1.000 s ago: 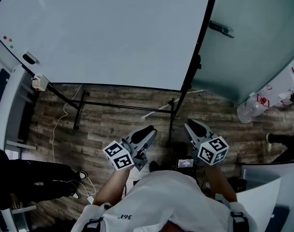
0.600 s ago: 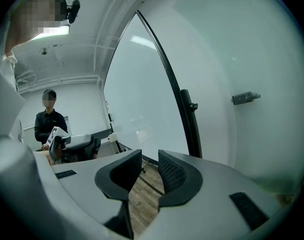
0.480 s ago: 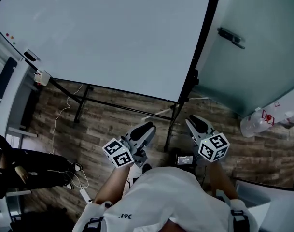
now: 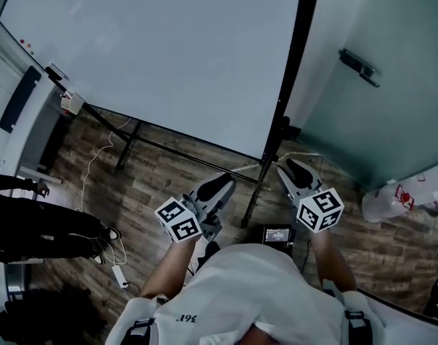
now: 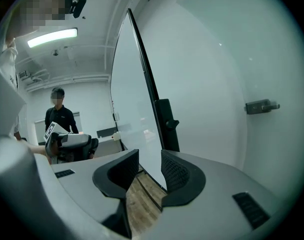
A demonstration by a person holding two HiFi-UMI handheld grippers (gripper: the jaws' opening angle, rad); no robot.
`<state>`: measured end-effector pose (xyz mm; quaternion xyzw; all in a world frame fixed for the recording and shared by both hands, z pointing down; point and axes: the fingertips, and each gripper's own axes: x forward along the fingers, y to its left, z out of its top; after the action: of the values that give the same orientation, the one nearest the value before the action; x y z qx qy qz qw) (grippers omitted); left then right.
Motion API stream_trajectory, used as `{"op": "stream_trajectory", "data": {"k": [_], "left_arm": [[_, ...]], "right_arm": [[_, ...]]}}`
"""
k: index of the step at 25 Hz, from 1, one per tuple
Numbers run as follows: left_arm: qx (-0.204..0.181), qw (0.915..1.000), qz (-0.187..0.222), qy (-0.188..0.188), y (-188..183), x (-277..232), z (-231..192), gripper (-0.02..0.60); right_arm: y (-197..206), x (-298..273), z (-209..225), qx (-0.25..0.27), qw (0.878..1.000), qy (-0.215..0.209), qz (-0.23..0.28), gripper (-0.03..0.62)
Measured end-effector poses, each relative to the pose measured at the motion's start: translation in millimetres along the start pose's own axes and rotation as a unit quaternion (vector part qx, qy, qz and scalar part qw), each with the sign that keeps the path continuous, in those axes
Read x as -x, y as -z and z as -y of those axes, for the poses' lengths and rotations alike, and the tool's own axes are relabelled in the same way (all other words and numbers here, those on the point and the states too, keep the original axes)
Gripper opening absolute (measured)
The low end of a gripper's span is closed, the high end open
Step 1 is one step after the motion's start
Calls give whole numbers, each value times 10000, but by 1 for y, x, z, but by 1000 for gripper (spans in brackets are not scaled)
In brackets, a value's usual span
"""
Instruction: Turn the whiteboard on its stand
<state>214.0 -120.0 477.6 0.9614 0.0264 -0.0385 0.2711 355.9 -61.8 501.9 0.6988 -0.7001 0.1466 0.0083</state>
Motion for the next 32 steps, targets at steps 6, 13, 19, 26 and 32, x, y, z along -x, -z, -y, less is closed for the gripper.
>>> {"op": "stream_trajectory", "data": {"k": [6, 13, 19, 26, 32], "left_arm": [[-121, 9995, 181, -241, -3, -18, 2, 74], [-332, 9992, 125, -165, -12, -28, -1, 74], [-357, 9993, 40, -75, -24, -28, -12, 74], [-429, 9991, -16, 35, -34, -35, -21, 74], [-476, 9989, 12, 44, -35, -46, -23, 74]], "right_arm": [[-14, -13, 15, 305, 9991, -290, -32, 194], [-31, -31, 24, 637, 9975, -307, 50, 263], [-42, -48, 24, 761, 9969, -160, 153, 281], [-53, -67, 27, 988, 9950, -101, 129, 281], [-50, -84, 30, 1209, 9924, -221, -25, 279]]}}
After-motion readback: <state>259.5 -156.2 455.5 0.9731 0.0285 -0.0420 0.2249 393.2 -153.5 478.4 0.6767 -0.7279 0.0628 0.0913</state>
